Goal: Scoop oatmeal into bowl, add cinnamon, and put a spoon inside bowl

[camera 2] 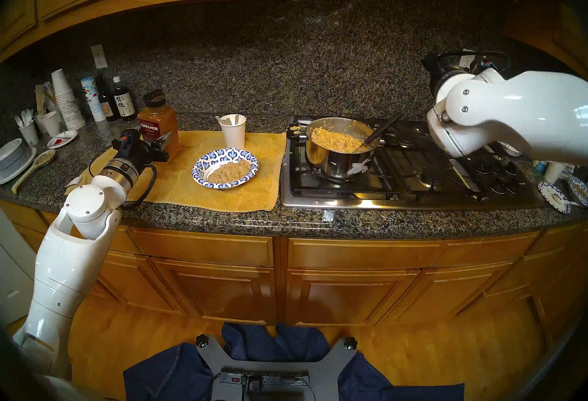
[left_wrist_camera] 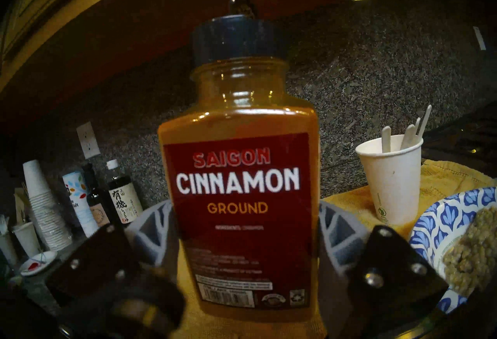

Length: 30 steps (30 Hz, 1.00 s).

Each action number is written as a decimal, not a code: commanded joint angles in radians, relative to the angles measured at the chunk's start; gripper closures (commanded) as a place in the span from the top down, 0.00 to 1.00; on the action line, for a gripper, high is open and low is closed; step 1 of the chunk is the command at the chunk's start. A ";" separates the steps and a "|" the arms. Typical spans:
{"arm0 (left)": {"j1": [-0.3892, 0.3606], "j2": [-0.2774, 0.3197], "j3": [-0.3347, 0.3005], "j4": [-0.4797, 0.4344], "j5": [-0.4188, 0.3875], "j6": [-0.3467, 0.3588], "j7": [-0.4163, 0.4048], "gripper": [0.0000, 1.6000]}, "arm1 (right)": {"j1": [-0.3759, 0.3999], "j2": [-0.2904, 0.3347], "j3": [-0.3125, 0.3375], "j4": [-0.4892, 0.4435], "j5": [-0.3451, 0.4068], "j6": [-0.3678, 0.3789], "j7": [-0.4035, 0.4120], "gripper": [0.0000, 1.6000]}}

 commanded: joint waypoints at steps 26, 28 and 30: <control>-0.053 0.101 0.070 -0.017 0.340 -0.234 0.058 0.00 | 0.027 -0.006 0.018 0.009 -0.008 0.000 -0.061 1.00; -0.059 0.110 0.073 -0.006 0.370 -0.249 0.063 0.00 | 0.027 -0.007 0.017 0.009 -0.007 0.000 -0.059 1.00; -0.064 0.114 0.075 0.003 0.392 -0.260 0.067 0.00 | 0.027 -0.007 0.017 0.009 -0.006 0.000 -0.059 1.00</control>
